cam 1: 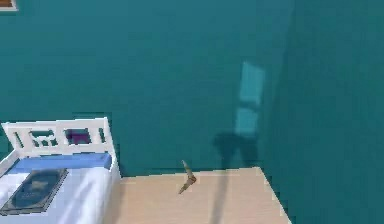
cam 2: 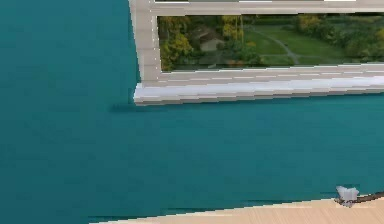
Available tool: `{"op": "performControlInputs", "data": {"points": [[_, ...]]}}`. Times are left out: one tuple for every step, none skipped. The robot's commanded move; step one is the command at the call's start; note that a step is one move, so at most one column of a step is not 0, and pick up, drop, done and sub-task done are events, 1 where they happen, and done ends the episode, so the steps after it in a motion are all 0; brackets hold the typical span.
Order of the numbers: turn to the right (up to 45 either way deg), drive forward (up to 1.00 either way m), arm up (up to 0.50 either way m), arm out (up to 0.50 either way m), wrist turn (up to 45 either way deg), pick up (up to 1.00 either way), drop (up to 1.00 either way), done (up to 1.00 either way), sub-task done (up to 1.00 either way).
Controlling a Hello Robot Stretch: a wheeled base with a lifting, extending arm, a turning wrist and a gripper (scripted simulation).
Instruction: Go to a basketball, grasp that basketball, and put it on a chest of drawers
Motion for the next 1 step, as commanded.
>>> {"op": "performControlInputs", "data": {"points": [[0.0,0.40,0.00,0.00,0.0,0.00,0.00,0.00,0.00]]}}
